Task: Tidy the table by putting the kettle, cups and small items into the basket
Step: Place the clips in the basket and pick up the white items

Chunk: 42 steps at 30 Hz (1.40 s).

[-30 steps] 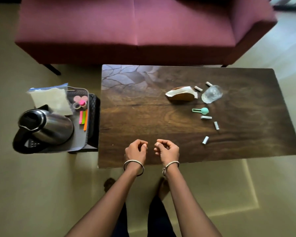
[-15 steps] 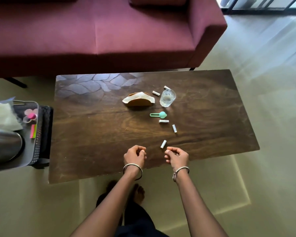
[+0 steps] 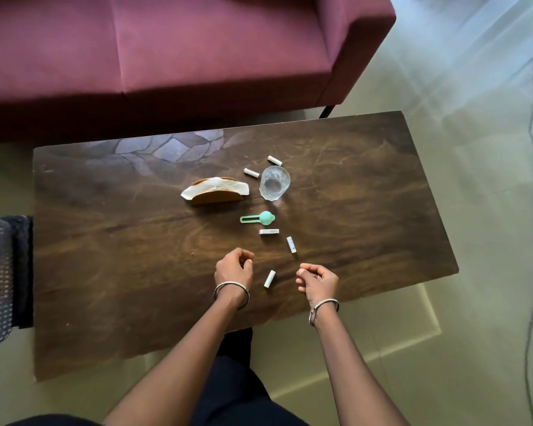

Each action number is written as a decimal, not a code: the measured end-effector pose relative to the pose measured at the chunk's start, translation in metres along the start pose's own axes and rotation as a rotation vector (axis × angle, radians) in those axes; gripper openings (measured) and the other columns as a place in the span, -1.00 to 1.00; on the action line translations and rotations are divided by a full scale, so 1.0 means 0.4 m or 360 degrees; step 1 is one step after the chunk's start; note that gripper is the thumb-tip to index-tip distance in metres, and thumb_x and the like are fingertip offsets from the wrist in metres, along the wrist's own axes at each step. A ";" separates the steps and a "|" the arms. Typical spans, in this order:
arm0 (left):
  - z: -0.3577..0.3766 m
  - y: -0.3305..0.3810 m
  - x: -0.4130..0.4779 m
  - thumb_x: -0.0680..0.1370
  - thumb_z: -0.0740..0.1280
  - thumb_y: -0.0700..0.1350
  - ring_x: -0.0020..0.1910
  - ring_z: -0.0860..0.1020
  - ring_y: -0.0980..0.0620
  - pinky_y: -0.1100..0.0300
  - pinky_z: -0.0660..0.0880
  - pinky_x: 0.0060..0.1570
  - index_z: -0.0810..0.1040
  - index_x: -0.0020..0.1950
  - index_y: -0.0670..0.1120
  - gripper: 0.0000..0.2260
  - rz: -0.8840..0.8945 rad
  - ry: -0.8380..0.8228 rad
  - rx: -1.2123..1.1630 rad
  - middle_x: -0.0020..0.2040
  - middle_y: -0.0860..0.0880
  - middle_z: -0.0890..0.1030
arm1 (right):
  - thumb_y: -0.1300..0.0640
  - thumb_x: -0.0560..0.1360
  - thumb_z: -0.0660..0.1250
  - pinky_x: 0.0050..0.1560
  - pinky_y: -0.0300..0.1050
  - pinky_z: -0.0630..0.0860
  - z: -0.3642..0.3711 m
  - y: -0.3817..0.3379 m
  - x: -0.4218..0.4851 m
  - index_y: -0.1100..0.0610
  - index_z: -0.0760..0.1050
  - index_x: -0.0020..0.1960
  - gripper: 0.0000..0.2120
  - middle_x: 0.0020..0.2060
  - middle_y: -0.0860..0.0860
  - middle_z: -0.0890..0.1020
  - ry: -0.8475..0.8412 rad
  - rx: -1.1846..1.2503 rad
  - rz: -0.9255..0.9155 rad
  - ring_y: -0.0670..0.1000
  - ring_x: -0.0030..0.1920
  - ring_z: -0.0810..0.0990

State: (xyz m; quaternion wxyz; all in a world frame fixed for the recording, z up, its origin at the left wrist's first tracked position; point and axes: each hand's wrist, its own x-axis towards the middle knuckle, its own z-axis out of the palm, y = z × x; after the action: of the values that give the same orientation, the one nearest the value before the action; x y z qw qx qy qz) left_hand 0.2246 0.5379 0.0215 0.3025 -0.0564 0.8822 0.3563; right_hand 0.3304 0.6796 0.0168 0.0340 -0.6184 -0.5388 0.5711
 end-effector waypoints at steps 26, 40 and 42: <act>0.122 0.067 0.425 0.50 0.43 -0.06 -0.07 0.59 -0.04 0.14 0.48 -0.28 0.47 0.12 -0.03 -0.75 0.0329 -0.0109 0.1090 0.09 -0.02 0.52 | 0.14 0.41 0.55 -0.26 -0.08 0.68 0.310 -0.075 0.333 0.28 0.62 -0.25 -0.78 -0.36 0.11 0.67 -0.0025 -0.0246 0.0712 0.01 -0.46 0.64; 0.127 0.068 0.443 0.50 0.44 -0.08 0.03 0.62 -0.15 0.00 0.55 -0.08 0.43 0.20 -0.03 -0.67 0.0141 -0.0210 0.0965 0.10 -0.08 0.59 | 0.28 0.31 0.55 -0.41 -0.21 0.60 0.305 -0.075 0.321 0.13 0.51 -0.25 -0.78 -0.17 0.14 0.67 0.0116 -0.0241 0.0385 0.07 -0.41 0.72; 0.127 0.067 0.447 0.49 0.45 -0.08 0.08 0.61 -0.15 -0.01 0.53 0.00 0.46 0.18 -0.03 -0.69 0.0071 -0.0226 0.0892 0.12 -0.09 0.58 | 0.28 0.35 0.55 -0.39 -0.23 0.60 0.294 -0.071 0.322 0.13 0.51 -0.23 -0.79 -0.16 0.18 0.69 0.0088 -0.0164 0.0349 0.02 -0.43 0.71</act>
State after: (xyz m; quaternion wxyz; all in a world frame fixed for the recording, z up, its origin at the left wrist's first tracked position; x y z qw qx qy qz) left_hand 0.0961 0.6121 -0.0938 0.3594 0.0740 0.9239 0.1083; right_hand 0.1952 0.7151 -0.0913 -0.0457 -0.6900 -0.4956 0.5256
